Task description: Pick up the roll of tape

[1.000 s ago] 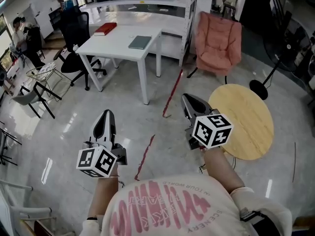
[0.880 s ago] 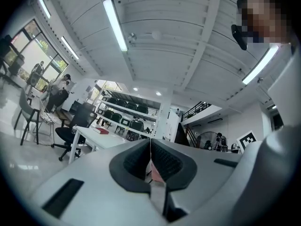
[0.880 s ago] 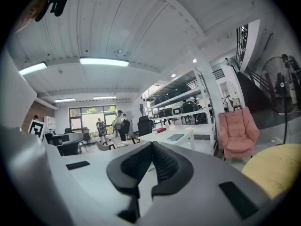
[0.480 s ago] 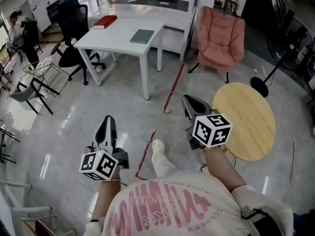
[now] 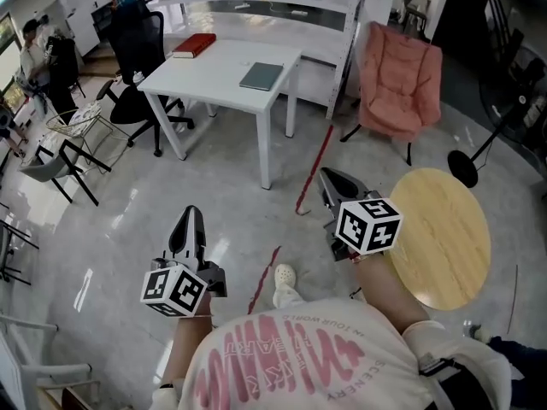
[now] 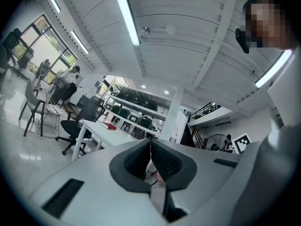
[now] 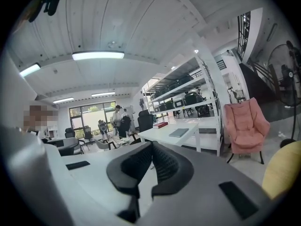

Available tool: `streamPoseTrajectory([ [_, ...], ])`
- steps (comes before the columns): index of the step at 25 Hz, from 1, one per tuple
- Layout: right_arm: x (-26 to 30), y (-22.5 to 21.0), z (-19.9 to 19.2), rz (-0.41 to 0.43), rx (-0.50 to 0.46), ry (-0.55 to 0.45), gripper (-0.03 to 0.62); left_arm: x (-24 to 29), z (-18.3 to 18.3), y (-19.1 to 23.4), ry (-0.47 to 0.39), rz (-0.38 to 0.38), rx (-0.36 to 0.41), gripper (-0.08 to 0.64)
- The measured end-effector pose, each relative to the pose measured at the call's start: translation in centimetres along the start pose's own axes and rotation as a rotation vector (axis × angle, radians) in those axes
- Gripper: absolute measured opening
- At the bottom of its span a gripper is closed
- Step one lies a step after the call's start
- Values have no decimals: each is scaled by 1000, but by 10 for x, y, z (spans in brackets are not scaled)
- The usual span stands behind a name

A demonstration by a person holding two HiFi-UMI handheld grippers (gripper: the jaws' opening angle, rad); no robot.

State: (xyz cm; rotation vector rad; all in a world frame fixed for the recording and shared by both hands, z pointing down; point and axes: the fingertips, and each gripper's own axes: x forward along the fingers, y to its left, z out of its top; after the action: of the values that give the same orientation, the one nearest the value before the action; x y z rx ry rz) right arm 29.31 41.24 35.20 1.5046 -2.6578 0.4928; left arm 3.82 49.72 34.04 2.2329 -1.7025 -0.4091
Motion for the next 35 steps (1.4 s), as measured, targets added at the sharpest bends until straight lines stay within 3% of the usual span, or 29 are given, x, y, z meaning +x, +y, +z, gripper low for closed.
streamPoseTrajectory([
  [6, 83, -24, 31, 12, -9, 2, 14, 80, 26, 41, -2, 21, 26, 25],
  [16, 201, -71, 97, -7, -48, -64, 14, 222, 57, 92, -28, -25, 70, 25],
  [23, 265, -72, 108, 10, 78, -70, 14, 278, 73, 134, -19, -84, 59, 25],
  [35, 389, -36, 84, -133, 233, -97, 14, 371, 110, 258, 96, -237, 74, 25],
])
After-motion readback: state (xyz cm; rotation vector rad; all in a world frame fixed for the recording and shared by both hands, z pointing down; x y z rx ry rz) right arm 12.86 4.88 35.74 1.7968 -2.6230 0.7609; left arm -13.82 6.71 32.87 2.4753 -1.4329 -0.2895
